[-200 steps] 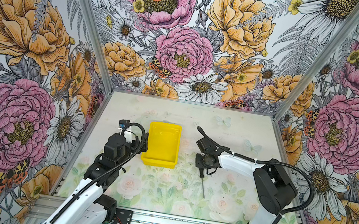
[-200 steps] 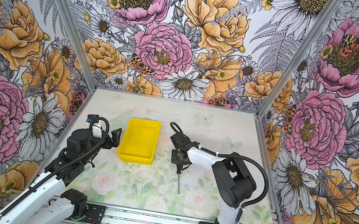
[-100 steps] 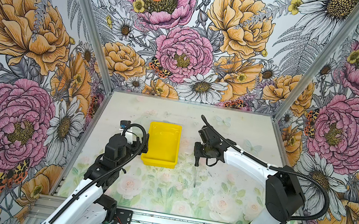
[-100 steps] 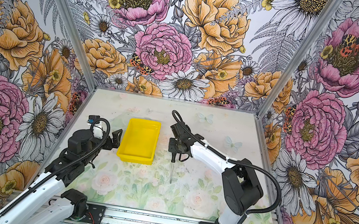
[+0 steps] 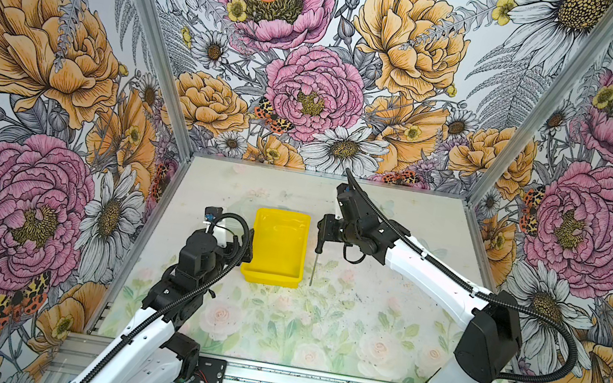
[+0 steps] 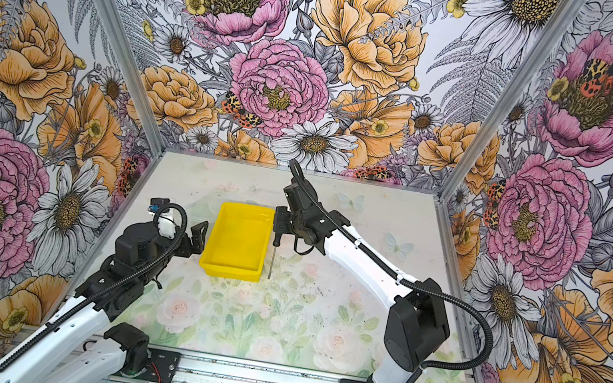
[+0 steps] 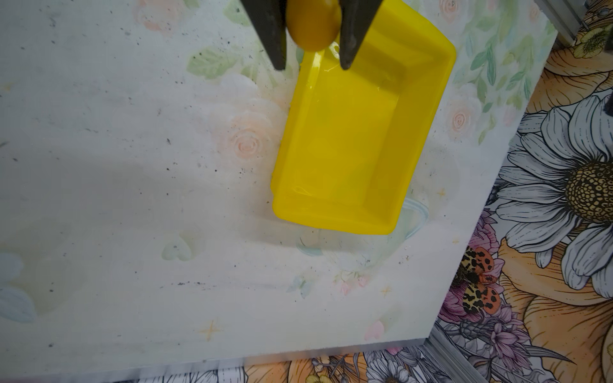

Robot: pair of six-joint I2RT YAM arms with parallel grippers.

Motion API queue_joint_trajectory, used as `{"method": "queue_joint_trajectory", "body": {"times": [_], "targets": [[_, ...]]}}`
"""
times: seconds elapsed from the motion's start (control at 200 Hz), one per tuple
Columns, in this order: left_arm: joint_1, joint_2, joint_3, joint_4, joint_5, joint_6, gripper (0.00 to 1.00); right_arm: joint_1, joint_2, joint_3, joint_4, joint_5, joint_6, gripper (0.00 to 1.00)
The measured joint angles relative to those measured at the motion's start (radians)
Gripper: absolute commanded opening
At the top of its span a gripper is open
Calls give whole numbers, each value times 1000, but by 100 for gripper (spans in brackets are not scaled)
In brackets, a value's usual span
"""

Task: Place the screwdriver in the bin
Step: 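Carry the screwdriver with the right gripper over the yellow bin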

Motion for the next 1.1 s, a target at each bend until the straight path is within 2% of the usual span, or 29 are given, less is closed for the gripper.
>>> {"method": "queue_joint_trajectory", "body": {"times": [0.28, 0.586, 0.801, 1.101], "targets": [[-15, -12, 0, -1, -28, 4, 99, 29, 51, 180, -9, -7, -16, 0], [-34, -18, 0, -12, -50, 8, 99, 34, 280, 375, -3, -50, -31, 0], [-35, -38, -2, -25, -61, 6, 99, 34, 414, 435, -11, -93, -38, 0], [-32, -38, -9, -32, -61, -20, 99, 34, 508, 447, -11, -140, -47, 0]]}}
